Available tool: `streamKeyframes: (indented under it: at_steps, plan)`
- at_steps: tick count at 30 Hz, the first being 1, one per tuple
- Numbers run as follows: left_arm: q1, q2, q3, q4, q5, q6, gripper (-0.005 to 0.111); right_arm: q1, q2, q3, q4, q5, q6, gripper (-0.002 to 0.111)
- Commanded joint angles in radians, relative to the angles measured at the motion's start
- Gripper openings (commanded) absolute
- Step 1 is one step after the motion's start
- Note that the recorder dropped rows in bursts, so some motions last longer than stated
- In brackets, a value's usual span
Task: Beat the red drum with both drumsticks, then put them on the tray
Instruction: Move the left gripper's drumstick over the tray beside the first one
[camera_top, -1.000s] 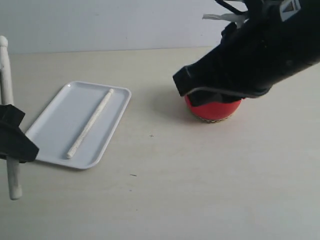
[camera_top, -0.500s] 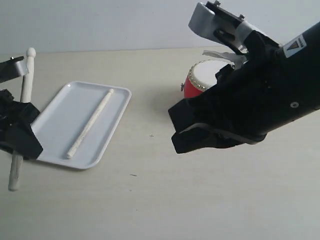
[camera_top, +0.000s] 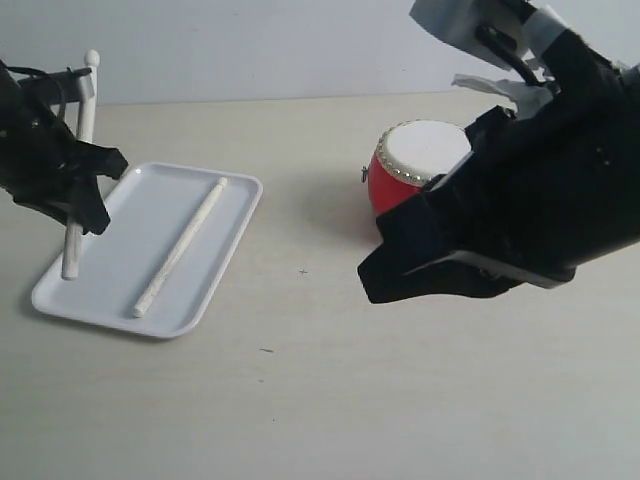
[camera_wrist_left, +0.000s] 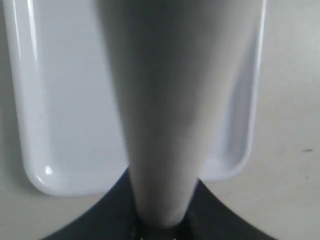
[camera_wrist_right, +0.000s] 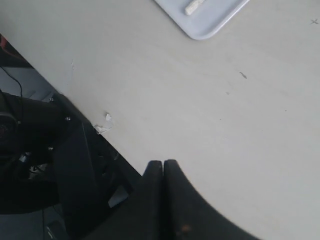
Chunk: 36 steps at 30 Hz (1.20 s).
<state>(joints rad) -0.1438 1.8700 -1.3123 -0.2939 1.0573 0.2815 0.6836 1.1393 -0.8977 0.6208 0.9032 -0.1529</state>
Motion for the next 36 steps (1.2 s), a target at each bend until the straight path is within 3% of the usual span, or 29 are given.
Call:
streamKeyframes:
  at_steps: [1,29,36]
  plan:
    - [0.005,0.062,-0.016,0.037,-0.066,-0.004,0.000,-0.003,-0.020,0.004,-0.027,0.008,-0.011,0.000]
    - [0.003,0.202,-0.016,0.065,-0.201,-0.036,0.000,-0.003,-0.022,0.004,-0.037,-0.090,-0.027,0.000]
    - [0.003,0.202,-0.016,0.052,-0.286,-0.054,0.000,-0.003,-0.022,0.004,-0.037,-0.124,-0.025,0.000]
